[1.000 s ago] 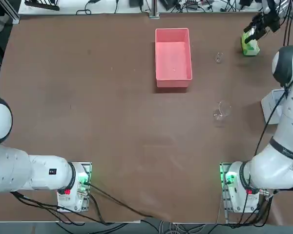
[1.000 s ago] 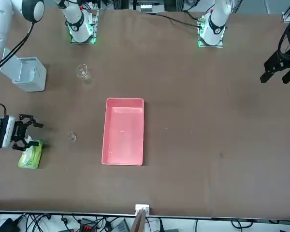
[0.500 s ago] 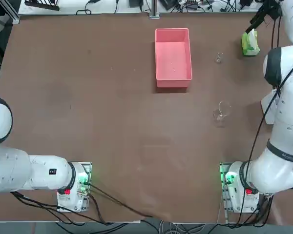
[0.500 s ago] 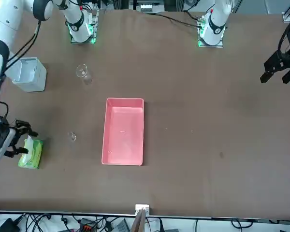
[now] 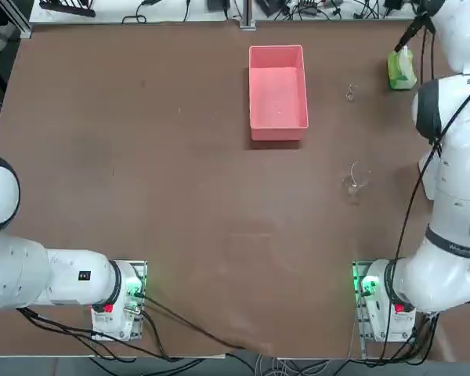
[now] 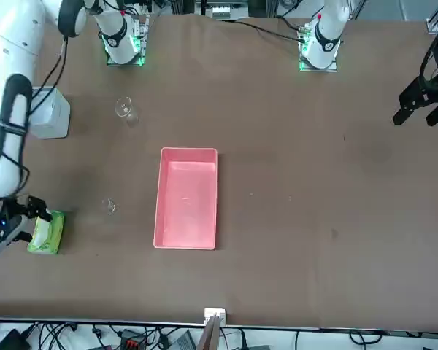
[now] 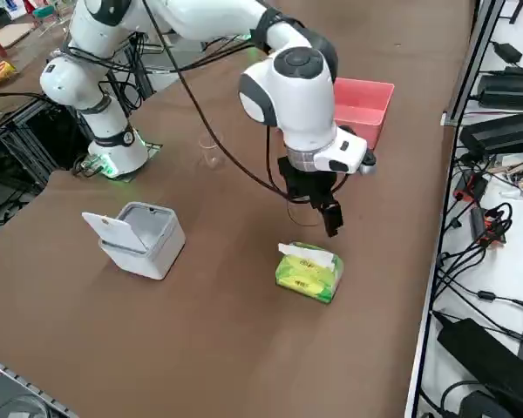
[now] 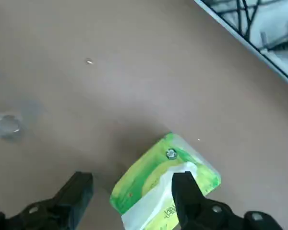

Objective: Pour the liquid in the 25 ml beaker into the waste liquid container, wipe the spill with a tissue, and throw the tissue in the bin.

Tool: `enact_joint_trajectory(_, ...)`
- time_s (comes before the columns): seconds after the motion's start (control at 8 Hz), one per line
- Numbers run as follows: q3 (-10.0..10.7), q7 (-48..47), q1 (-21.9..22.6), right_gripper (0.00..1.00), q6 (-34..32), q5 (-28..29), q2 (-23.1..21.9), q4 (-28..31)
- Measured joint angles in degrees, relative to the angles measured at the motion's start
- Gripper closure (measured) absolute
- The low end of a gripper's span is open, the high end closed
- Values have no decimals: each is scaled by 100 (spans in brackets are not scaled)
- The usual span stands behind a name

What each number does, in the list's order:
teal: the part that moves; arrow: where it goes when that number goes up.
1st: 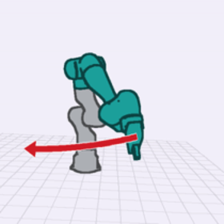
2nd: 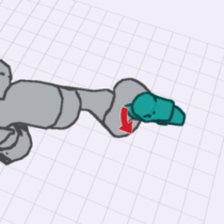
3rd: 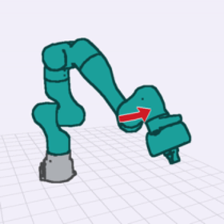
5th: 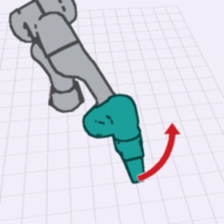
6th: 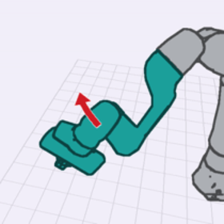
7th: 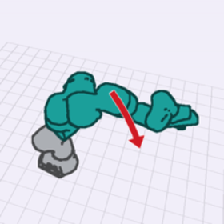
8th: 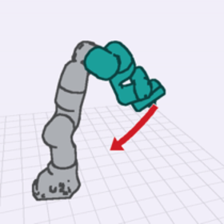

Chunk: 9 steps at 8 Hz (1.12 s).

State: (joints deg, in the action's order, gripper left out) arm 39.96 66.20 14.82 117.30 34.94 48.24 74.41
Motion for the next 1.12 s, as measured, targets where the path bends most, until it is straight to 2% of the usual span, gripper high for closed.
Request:
enact_joint_trajectory(0.38, 20, -998, 57, 0, 198, -331, 227, 2)
enact_joint_trajectory(1.12, 79, -1233, 9, 13, 198, -436, 286, 81)
